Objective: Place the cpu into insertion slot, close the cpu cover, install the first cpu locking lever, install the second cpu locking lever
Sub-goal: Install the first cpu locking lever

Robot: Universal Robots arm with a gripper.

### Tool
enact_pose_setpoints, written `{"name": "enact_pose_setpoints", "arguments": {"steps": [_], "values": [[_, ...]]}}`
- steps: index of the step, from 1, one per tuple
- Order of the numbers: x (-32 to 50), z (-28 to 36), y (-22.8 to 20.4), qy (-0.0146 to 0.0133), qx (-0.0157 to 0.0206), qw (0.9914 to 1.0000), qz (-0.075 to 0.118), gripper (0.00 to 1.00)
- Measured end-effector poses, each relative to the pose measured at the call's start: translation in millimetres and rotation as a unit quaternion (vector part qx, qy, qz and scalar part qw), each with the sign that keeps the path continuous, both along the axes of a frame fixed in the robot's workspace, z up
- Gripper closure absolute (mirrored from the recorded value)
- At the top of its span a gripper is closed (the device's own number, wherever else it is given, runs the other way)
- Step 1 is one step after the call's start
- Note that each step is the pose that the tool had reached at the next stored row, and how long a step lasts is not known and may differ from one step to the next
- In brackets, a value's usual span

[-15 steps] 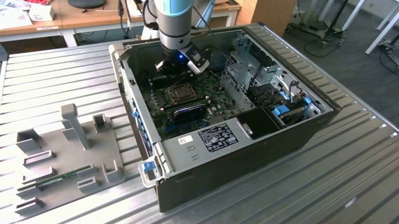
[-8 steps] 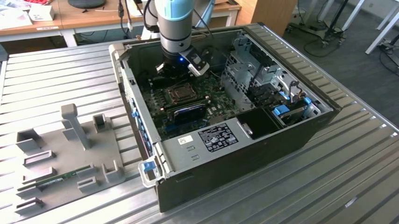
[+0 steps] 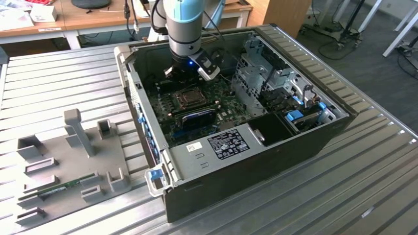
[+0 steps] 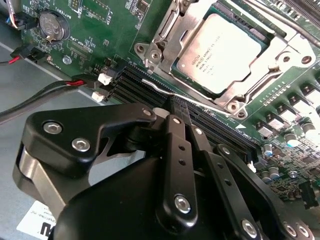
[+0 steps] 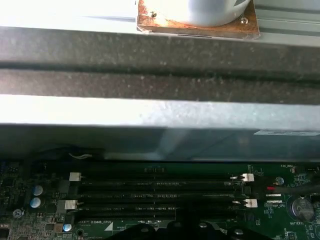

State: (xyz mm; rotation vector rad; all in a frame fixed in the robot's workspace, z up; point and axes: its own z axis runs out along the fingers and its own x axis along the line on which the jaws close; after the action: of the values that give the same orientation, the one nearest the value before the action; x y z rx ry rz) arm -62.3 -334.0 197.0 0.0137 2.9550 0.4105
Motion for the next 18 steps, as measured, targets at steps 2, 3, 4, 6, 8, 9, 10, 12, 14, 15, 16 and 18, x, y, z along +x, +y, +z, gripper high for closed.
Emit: {"name": "enact_pose_setpoints", "arguments": {"steps": [2,3,4,6,8,9,10,12,14,15,16,18], "values": [[0.0,0.0,0.0,0.0,0.0,1.0,0.0,0.89],[0.0,0.0,-0.1,0.0,0.0,1.0,0.0,0.89],[0.0,0.0,-0.1,0.0,0.0,1.0,0.0,0.89],[0.0,0.6,-0.2,0.0,0.0006,1.0,0.0,0.89],[0.0,1.9,-0.1,-0.0004,0.0046,0.99999,0.0,0.89],[0.0,3.2,-0.1,-0.0005,0.0059,0.99998,0.0,0.89],[0.0,4.7,-0.1,-0.0006,0.0072,0.99997,0.0,0.89],[0.0,7.4,-0.1,-0.001,0.0109,0.99994,0.0,0.89],[0.0,9.9,-0.1,-0.0011,0.0128,0.99992,0.0,0.89],[0.0,10.9,-0.1,-0.001,0.0134,0.99991,0.0,0.89],[0.0,11.8,-0.1,-0.001,0.0142,0.9999,0.0,0.89],[0.0,12.9,-0.1,-0.0011,0.0157,0.99988,0.0,0.89]]}}
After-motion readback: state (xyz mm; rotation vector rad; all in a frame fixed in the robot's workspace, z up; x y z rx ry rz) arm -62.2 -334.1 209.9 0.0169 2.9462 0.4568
